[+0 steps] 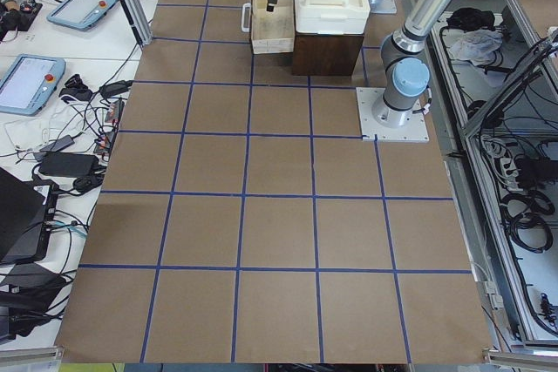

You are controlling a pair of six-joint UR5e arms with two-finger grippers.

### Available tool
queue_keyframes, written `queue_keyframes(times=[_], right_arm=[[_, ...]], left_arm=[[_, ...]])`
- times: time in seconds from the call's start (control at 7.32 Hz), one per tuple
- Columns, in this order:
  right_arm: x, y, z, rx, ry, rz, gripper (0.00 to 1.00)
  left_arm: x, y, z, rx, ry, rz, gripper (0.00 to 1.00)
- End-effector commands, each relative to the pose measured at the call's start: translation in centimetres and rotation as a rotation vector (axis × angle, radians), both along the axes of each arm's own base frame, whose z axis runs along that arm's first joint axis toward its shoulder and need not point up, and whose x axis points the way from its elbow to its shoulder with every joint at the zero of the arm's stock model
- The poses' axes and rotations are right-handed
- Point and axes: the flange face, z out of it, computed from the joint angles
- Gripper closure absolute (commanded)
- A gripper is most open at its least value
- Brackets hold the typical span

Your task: Put scissors in drawer and close it

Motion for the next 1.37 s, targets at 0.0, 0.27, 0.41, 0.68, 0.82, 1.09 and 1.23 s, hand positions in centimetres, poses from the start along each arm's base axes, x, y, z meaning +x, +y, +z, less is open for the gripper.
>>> queue_keyframes(times=[0.0, 0.27, 0.41, 0.68, 0.82, 1.09, 1.23], right_arm=[[0.0, 0.1, 0.3, -0.01, 0.002, 0.002, 0.0], [0.2, 0.1, 0.2, -0.008, -0.016, 0.007, 0.0], [0.1, 0.1, 0.2, -0.007, -0.015, 0.019, 0.0], [0.2, -0.3, -0.4, 0.006, -0.015, 0.022, 0.0], [0.2, -0.3, -0.3, 0.001, -0.015, 0.023, 0.0], [0.1, -0.6, 0.0, -0.022, -0.017, 0.019, 0.0], [-0.3, -0.9, 0.1, -0.036, -0.017, 0.018, 0.0]], left_arm=[[0.0, 0.0, 0.0, 0.001, 0.0, 0.0, 0.0], [0.0, 0.0, 0.0, 0.001, 0.0, 0.0, 0.0], [0.0, 0.0, 0.0, 0.001, 0.0, 0.0, 0.0], [0.0, 0.1, 0.1, -0.001, 0.0, 0.0, 0.0], [0.0, 0.0, 0.0, 0.001, 0.0, 0.0, 0.0], [0.0, 0.0, 0.0, 0.001, 0.0, 0.0, 0.0], [0.0, 0.0, 0.0, 0.001, 0.0, 0.0, 0.0]])
